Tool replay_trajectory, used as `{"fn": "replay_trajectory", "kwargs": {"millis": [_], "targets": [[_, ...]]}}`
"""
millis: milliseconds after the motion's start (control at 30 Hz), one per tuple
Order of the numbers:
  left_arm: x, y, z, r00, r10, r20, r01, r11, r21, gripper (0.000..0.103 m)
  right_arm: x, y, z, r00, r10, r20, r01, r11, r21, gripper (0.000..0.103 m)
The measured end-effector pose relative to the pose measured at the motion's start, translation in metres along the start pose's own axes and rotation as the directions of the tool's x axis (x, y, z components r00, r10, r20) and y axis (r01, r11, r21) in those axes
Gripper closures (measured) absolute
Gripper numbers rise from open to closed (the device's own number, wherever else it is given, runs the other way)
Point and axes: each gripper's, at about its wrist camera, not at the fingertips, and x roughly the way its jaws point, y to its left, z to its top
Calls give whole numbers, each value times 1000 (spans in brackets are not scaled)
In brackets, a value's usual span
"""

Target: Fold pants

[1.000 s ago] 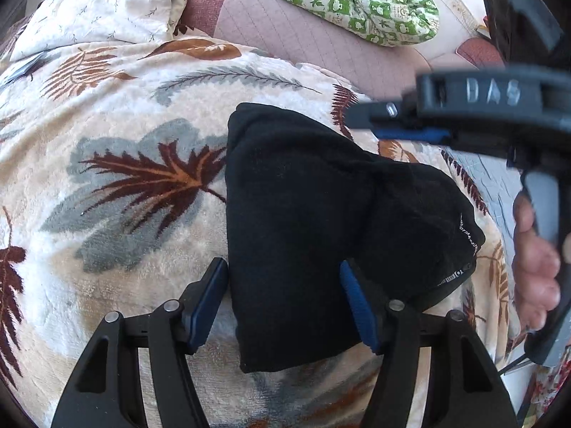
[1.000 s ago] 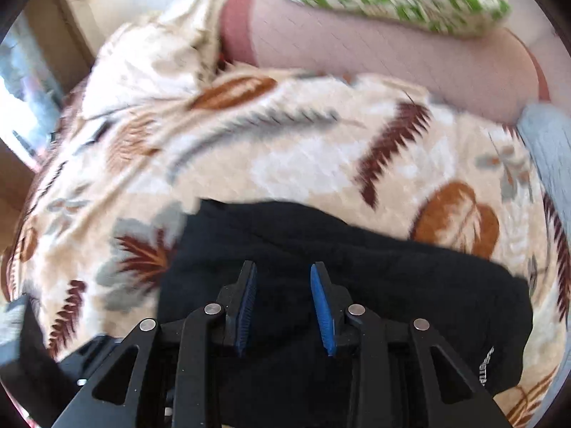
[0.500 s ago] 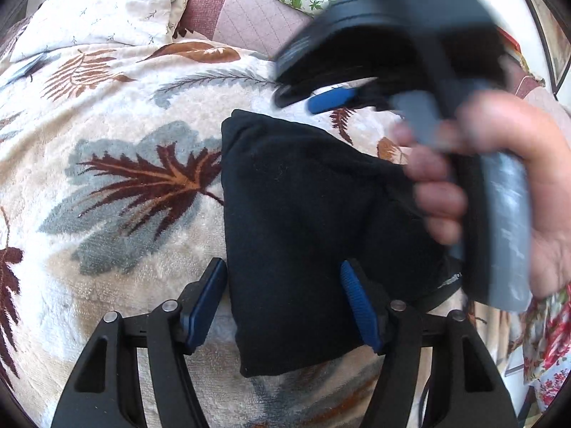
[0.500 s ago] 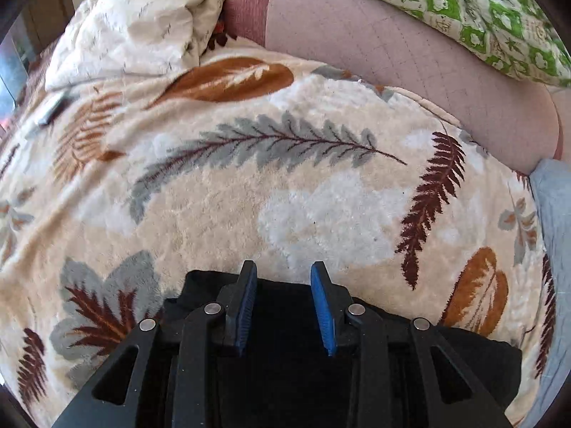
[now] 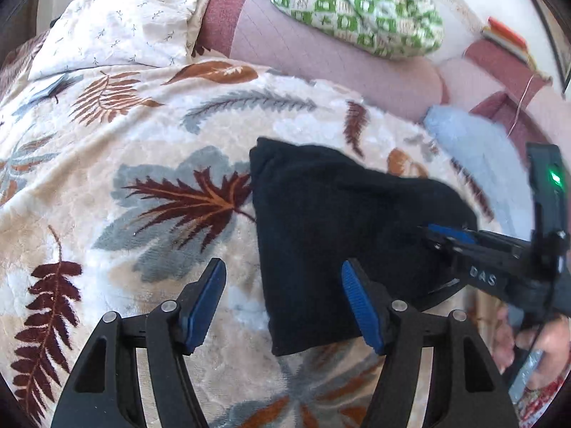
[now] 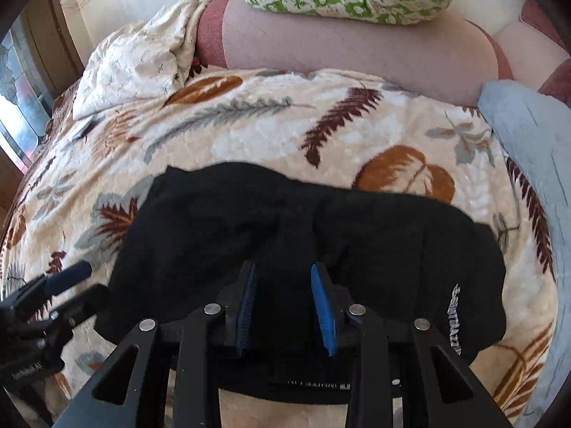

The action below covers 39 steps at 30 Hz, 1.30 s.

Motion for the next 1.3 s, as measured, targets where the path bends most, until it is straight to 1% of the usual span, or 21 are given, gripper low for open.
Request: {"fn": "replay_trajectory", "kwargs": {"millis": [33,67,133,200,267,367,433,567,667,800,867,900,967,1033,1100,1133,1233,1300], "targets": [[2,-2,-2,1000,10,-11,-10,1000,14,36,5,-1,-8,1000,-18,-7,18,1000,-3,68],[2,-4,-5,1000,14,-15,-14,1000,21,36,7,-3,-14,1000,-27,1,27,1000,-2,66],[-4,-7,-8,1000,23,-10,-23,999,30,36,5,-11,-24,999,-17,30,17,999,27,57],[-9,-11,-7,1000,28,1,-28,999,44,36,1,-19,-24,999,27,42,-30,997,66,57],[-17,-17,-4,999,47,21,-49,996,69,36,-16,-29,-24,993,77,92,-88,989,116,57],[-30,-27,3,997,56,44,-60,992,109,36,-44,-47,-33,982,95,166,-125,976,180,57],[-37,-36,10,997,47,58,-54,989,138,36,-63,-66,-48,974,87,209,-136,963,233,56],[-40,-63,30,996,31,78,-47,975,215,36,-88,-109,-81,966,31,258,-123,928,350,56],[-33,-93,52,998,-10,67,-8,965,262,36,-94,-137,-100,960,12,280,-135,895,425,56],[-13,-138,80,997,-76,32,62,947,315,36,-86,-163,-114,952,31,304,-182,857,482,56],[2,-160,93,995,-98,11,88,935,343,36,-79,-171,-116,947,45,318,-208,842,498,56],[10,-170,99,994,-106,-2,100,928,359,36,-77,-175,-117,946,40,322,-208,837,506,55],[30,-192,106,992,-121,-44,128,910,394,36,-72,-182,-120,944,17,330,-196,831,520,52],[50,-212,109,988,-133,-80,155,890,430,36,-66,-189,-124,940,16,340,-211,812,544,42],[71,-231,111,981,-150,-126,192,869,457,36,-57,-198,-126,936,43,351,-249,784,569,42],[83,-240,112,975,-161,-153,215,859,464,36,-54,-200,-125,934,55,354,-262,778,571,42],[115,-261,112,958,-182,-222,270,837,477,36,-48,-201,-120,929,75,362,-281,780,560,42],[136,-271,112,950,-176,-258,285,827,485,36,-43,-200,-114,928,81,363,-285,783,553,42]]}}
